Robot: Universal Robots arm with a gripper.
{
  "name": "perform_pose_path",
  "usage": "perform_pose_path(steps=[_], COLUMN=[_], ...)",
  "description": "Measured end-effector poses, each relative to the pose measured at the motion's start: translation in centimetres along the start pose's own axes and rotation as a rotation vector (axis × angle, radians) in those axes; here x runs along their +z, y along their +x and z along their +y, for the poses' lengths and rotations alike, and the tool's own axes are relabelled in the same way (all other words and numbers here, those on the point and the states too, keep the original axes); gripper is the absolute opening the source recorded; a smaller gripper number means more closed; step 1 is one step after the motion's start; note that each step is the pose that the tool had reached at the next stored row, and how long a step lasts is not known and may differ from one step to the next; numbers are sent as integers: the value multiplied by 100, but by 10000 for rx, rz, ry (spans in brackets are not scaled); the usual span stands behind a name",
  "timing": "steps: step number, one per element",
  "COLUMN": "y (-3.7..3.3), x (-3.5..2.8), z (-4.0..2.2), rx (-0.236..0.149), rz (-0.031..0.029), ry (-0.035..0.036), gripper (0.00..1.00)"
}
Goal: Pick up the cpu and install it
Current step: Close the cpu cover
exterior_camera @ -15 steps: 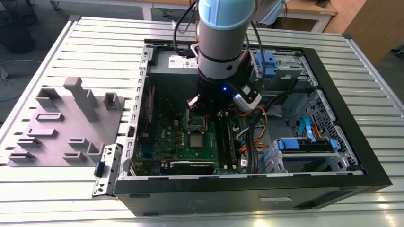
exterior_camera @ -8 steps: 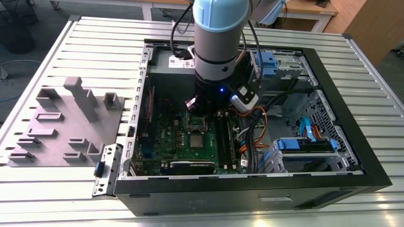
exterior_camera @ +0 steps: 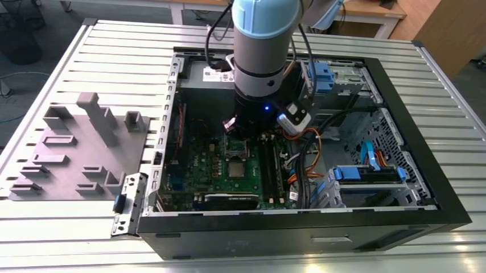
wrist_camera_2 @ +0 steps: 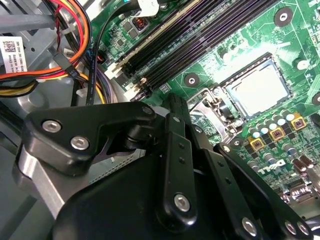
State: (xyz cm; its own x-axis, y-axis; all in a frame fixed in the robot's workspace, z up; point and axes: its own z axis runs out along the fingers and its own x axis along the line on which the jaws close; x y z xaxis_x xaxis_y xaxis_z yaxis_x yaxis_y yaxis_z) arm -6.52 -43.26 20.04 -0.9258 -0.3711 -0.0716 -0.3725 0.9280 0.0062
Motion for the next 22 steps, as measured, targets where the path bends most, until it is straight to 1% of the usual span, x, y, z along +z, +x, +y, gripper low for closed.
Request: perform_pose_path(steps=[1,3,4,5,6,10,13,15,19,22], y=[-2,-4,-6,-7,-8,-8,-7,-7,-8,-6], x=[-16,-74,-98,-117,-121,-120,-107,-103,-102,-66], z=[1,-1,0,0,-1,-1,-1,-2,-2,-2], rx=[0,0,0,0,-1,-15,-157,-352,-397,-398], rz=[-6,11,8,9,10,14,31,41,39,34], ry=[-6,9,7,8,9,18,33,27,22,19], gripper=[11,11,11,11,11,11,11,11,11,11])
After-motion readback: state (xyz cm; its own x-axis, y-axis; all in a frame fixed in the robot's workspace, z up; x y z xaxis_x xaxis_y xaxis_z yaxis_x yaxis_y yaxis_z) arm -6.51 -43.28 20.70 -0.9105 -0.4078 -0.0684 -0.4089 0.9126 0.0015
